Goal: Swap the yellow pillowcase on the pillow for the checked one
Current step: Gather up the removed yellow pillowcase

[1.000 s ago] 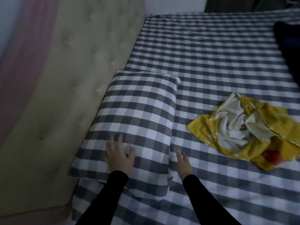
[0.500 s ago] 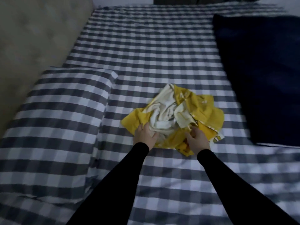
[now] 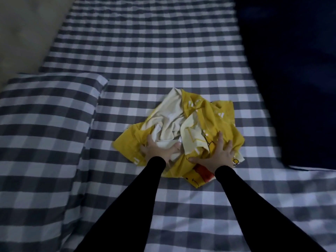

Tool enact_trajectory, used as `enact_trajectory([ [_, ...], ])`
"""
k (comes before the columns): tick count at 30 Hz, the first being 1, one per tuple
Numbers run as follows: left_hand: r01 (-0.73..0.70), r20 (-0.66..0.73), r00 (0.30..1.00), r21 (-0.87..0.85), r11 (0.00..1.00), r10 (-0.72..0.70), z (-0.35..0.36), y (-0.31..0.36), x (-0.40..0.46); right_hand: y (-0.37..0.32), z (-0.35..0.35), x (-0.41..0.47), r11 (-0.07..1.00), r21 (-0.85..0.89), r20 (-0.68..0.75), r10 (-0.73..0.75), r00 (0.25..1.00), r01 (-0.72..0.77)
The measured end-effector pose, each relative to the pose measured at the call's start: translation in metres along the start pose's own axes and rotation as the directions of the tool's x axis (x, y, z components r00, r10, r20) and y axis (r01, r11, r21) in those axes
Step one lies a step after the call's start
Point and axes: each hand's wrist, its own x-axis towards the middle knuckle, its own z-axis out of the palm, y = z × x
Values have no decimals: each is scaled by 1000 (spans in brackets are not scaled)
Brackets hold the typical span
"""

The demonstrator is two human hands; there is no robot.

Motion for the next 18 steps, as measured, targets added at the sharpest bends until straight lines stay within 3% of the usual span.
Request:
enact_trajectory([
  [4,-96,100,989,-91,991,105,-9,-2,7,7,-14,13,977,-196,-7,-82,997,79],
  [6,-162,126,978,-39,986,165,-11,-19,6,14,-19,18,960,-250,55,-112,992,123],
  [8,-233,148,962,5,972,230,-13,-37,3,19,-21,20,971,-186,124,-126,984,148],
  [13,-194,209,957,-64,979,203,-39,-53,-14,28,-24,2,986,31,179,-166,970,164],
  [18,-234,62,968,-107,966,241,-90,-56,-42,6,-36,-38,921,382,229,-177,957,79],
])
